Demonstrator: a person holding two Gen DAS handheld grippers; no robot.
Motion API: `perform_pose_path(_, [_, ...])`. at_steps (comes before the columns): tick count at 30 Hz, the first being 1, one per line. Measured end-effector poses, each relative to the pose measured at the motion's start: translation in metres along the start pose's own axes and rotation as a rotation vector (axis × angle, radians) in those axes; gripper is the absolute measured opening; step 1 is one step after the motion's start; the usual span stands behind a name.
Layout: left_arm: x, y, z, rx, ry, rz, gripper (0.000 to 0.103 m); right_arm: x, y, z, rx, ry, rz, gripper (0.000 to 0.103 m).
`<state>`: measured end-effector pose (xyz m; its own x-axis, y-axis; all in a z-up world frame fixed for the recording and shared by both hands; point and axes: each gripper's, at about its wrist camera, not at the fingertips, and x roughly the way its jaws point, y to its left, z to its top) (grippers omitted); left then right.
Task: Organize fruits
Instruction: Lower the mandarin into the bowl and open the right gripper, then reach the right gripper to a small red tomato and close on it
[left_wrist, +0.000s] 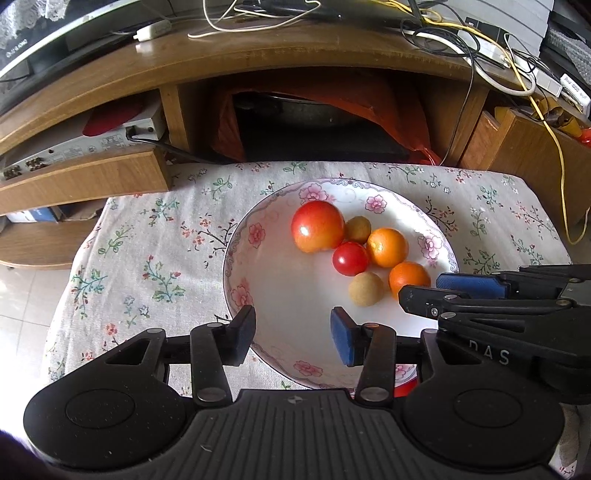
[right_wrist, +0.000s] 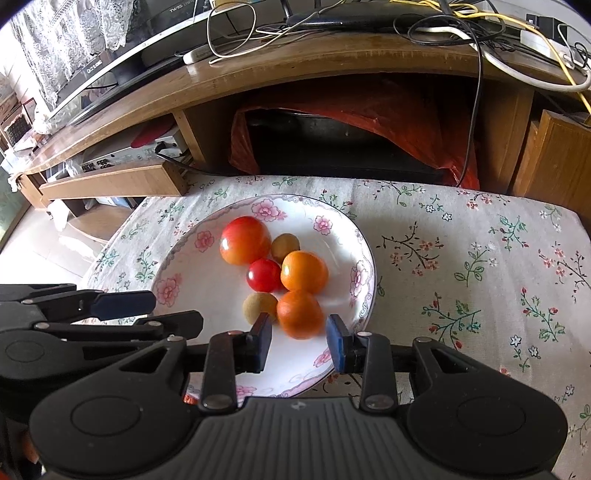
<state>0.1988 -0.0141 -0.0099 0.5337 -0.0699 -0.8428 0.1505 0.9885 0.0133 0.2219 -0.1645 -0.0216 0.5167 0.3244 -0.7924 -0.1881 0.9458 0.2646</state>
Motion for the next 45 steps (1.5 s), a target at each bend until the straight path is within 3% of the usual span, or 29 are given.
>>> perform_pose_path(21, [-0.030, -0.006, -0.012, 0.021, -0.047, 0.008, 0.054, -0.033, 0.014, -0.010, -0.020, -0.035, -0.049, 0.024])
perform_pose_path(45, [-0.062, -0.019, -0.051, 0.058, -0.032, 0.008, 0.053, -0.070, 0.032, -0.052, -0.021, -0.011, -0.091, 0.024])
